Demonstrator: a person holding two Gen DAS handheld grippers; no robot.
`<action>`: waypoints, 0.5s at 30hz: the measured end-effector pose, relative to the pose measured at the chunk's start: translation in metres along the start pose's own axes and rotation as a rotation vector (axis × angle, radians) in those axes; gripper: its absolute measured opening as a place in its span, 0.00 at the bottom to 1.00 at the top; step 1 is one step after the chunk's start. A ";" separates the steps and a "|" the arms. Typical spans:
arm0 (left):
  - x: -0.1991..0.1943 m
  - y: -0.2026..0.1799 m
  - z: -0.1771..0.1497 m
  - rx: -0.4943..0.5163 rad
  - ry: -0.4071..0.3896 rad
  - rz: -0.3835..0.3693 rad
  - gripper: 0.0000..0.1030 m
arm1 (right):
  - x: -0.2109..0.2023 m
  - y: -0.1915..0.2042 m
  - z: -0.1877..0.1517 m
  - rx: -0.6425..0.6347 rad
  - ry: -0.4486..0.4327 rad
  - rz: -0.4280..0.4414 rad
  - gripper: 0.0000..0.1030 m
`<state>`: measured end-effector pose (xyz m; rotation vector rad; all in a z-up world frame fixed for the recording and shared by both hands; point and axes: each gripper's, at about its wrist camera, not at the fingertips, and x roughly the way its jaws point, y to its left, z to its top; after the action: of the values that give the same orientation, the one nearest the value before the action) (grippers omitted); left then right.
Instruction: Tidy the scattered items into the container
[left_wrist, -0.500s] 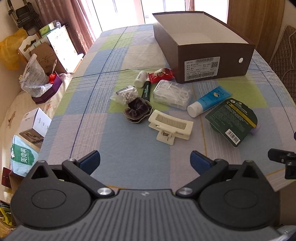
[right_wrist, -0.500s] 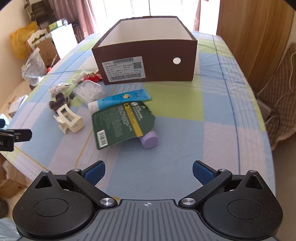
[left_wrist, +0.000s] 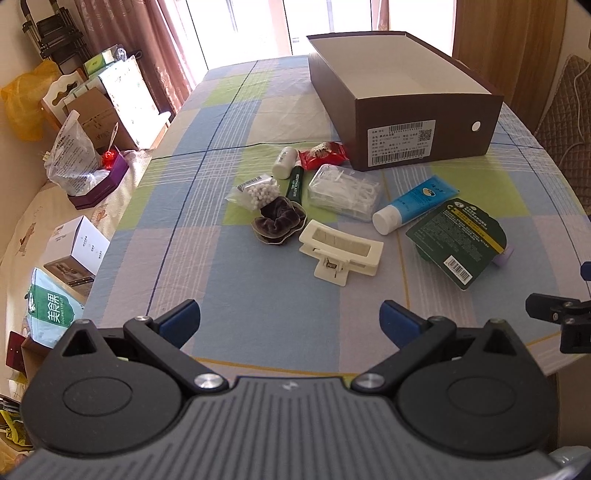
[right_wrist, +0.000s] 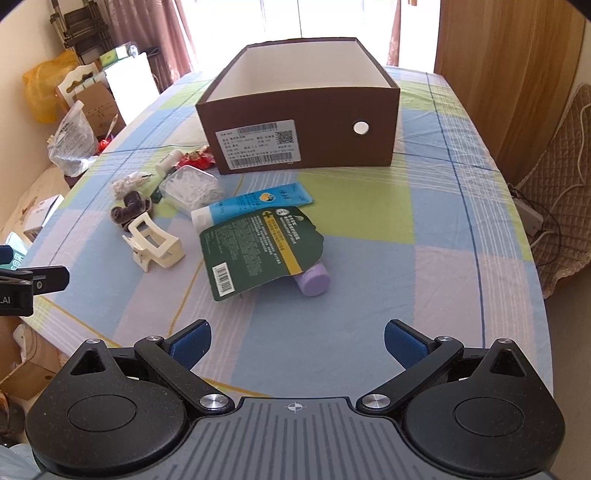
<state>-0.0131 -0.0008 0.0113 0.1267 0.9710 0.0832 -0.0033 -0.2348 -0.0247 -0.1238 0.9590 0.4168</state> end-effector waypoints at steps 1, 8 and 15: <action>-0.001 0.000 0.000 -0.001 0.001 -0.001 0.99 | 0.000 0.000 0.000 0.000 0.002 0.004 1.00; -0.004 -0.001 0.000 -0.004 0.004 -0.009 0.99 | -0.003 0.003 0.002 0.002 0.016 0.029 1.00; 0.002 0.001 0.007 -0.002 0.004 -0.011 0.99 | 0.001 0.007 0.009 -0.022 0.019 0.005 1.00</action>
<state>-0.0062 -0.0006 0.0141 0.1196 0.9756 0.0737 0.0012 -0.2260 -0.0203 -0.1457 0.9735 0.4318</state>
